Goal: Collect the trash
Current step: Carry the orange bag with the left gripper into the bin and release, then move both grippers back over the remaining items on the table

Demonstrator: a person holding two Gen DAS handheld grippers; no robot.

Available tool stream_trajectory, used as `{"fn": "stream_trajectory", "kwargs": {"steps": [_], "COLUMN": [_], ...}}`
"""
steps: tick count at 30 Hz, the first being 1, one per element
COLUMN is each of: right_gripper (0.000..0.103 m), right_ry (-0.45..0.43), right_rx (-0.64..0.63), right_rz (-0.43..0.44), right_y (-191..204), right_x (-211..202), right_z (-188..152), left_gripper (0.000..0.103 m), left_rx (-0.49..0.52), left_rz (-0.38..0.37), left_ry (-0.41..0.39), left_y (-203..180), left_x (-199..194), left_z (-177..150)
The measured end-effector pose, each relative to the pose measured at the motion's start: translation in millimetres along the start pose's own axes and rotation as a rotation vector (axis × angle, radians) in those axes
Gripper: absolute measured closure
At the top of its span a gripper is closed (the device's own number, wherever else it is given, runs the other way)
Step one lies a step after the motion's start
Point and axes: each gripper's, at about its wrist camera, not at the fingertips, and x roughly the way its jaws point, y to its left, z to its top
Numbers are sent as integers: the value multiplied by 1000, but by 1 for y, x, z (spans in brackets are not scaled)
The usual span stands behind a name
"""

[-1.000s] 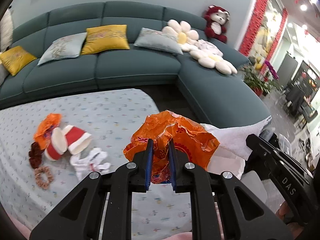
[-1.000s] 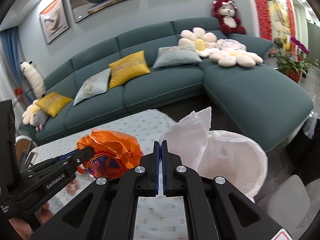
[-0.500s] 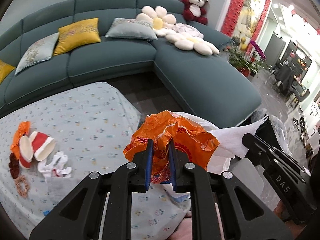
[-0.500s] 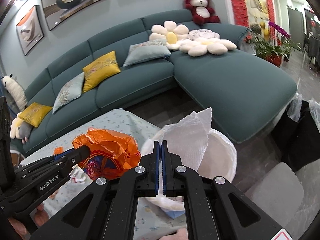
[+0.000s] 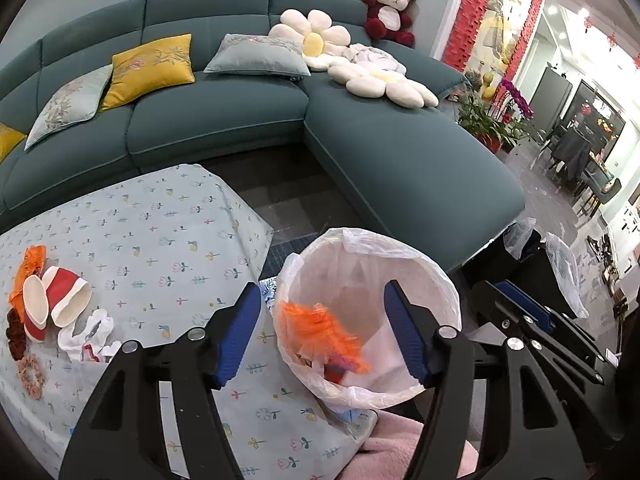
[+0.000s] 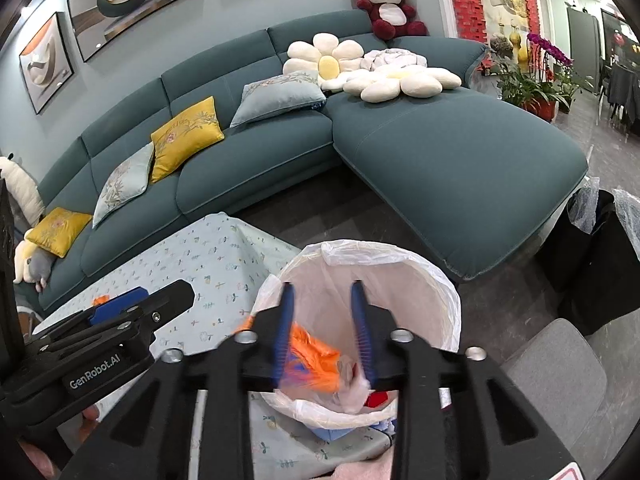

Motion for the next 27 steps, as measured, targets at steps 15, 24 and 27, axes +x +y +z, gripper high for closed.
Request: {"fn": "stream_trajectory", "kwargs": {"steps": [15,24,27], "right_gripper": [63,62,61], "right_ry": [2,10,15], "right_rx": [-53,-118,-140], "right_rz": [27,69,88], "right_y": [36,79,95], "right_x": [-10,-19,-20], "right_z": [-7,-17,-22], "left_gripper": [41,41,39], "left_rx": [-71,-141,-167], "left_rz": [36,91,114], "left_ry": [-19,-30,-33], "left_y": [40,89,107], "left_x": [-22,-47,-57], "left_z": [-8,-26,-33]}}
